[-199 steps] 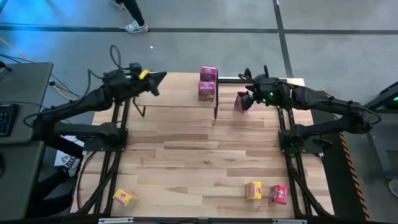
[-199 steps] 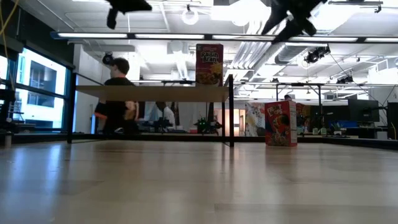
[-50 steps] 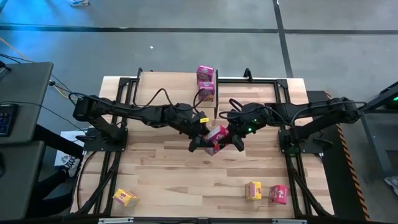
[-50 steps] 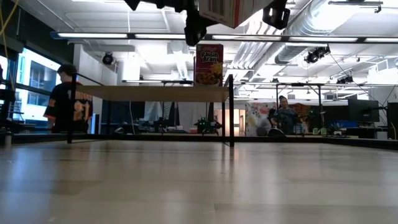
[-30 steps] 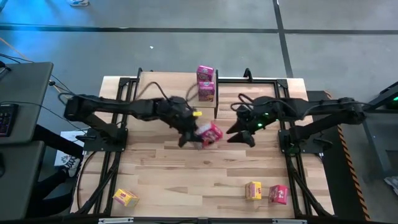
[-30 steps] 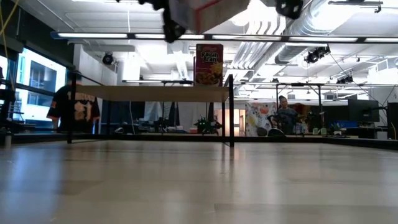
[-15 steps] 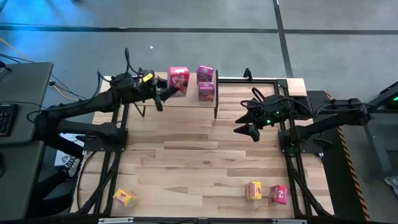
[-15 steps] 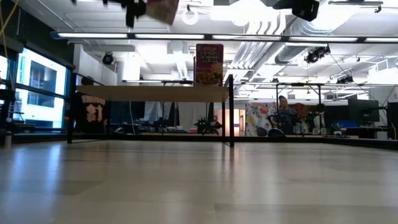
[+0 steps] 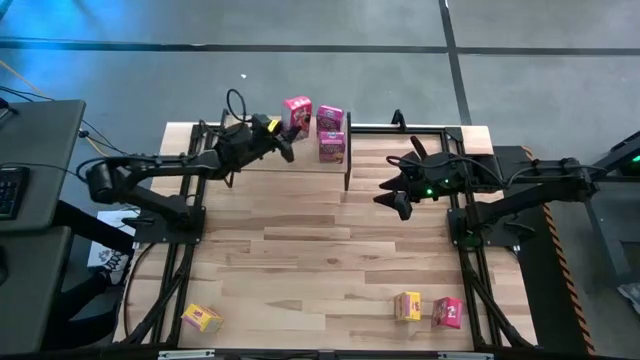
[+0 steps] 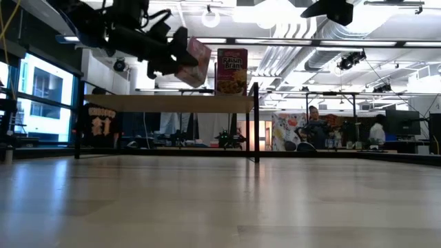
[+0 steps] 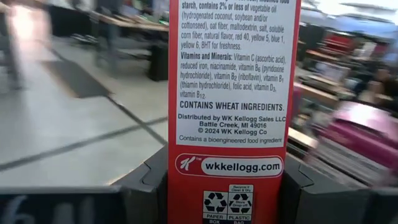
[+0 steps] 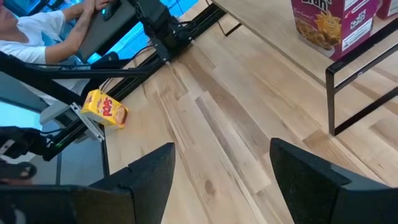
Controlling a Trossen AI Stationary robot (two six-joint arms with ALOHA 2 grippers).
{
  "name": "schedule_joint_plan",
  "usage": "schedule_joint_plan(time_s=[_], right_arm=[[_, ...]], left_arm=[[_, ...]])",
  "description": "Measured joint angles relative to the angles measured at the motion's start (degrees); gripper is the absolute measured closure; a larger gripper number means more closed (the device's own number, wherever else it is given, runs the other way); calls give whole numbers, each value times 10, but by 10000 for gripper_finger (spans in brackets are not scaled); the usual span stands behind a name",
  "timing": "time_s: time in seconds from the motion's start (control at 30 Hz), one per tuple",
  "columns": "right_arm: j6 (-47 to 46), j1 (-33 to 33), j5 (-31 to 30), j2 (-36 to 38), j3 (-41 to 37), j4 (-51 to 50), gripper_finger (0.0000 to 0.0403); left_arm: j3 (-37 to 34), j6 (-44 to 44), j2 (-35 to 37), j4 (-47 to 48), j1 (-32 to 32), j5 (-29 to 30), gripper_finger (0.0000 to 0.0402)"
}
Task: Stack cereal on shelf
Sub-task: Put the top red cereal box on the shelf
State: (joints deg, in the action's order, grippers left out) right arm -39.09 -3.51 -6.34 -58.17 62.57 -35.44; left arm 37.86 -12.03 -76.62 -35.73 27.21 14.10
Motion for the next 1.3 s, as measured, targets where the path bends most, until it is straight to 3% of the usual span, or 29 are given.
schedule_joint_plan(time_s=[0.1, 0.33, 0.53, 1.03, 1.3], right_arm=[[-1, 0, -2, 0, 0, 0, 146], [0, 0, -23, 0, 0, 0, 146], [0, 0, -24, -1, 0, 0, 146], [5, 0, -24, -1, 0, 0, 146], [5, 0, -24, -1, 0, 0, 146]], left_arm=[[1, 2, -20, -18, 0, 44, 250], [1, 2, -62, -22, -6, 52, 250], [1, 8, -71, -24, -18, 107, 250], [1, -3, -72, -13, -18, 80, 222], [1, -3, -67, 18, -23, 70, 182]])
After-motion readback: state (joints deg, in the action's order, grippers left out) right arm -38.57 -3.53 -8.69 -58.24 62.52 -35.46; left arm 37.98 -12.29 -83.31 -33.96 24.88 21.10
